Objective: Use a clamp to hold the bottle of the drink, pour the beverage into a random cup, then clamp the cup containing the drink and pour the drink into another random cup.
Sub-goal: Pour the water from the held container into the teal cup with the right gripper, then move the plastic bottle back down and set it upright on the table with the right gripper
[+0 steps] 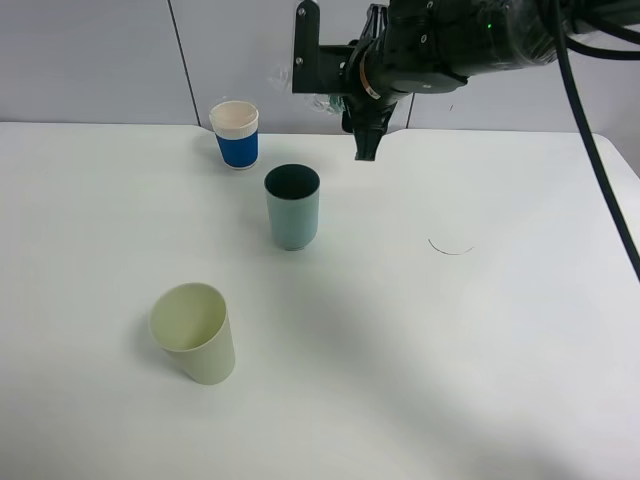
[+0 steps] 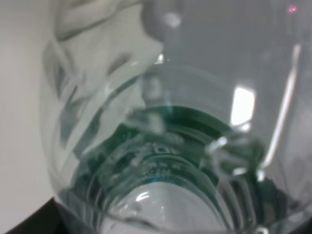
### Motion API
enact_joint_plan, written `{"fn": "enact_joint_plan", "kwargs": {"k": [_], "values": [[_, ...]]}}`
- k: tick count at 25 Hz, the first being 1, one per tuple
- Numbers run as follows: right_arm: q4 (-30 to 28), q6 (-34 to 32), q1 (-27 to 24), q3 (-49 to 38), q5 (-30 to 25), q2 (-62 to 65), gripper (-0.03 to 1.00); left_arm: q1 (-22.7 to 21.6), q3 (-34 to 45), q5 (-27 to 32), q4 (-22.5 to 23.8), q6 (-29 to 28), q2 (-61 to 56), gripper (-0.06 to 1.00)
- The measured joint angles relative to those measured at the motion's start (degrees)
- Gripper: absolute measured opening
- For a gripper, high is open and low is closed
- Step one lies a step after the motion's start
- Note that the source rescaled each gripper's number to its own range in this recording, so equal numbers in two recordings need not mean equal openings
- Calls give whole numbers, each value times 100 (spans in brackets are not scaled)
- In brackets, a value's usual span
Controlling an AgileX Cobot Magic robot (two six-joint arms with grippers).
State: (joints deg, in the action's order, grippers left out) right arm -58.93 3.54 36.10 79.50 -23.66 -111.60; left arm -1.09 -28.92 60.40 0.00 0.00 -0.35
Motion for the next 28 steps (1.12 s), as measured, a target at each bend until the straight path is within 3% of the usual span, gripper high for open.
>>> {"fn": "enact_joint_plan", "kwargs": {"k": [7, 11, 16, 24, 28], "values": [[819, -2250, 0, 0, -179, 63, 1, 0, 0, 0, 0, 0, 0, 100], [1341, -2796, 0, 0, -239, 253, 1, 0, 0, 0, 0, 0, 0, 100], [2077, -2765, -7, -354, -8, 664, 1, 0, 0, 0, 0, 0, 0, 100], [3009, -1682, -319, -2318, 2313, 1660, 1, 0, 0, 0, 0, 0, 0, 100], [3201, -1378, -631, -3066, 2753, 1982, 1, 0, 0, 0, 0, 0, 0, 100]]}}
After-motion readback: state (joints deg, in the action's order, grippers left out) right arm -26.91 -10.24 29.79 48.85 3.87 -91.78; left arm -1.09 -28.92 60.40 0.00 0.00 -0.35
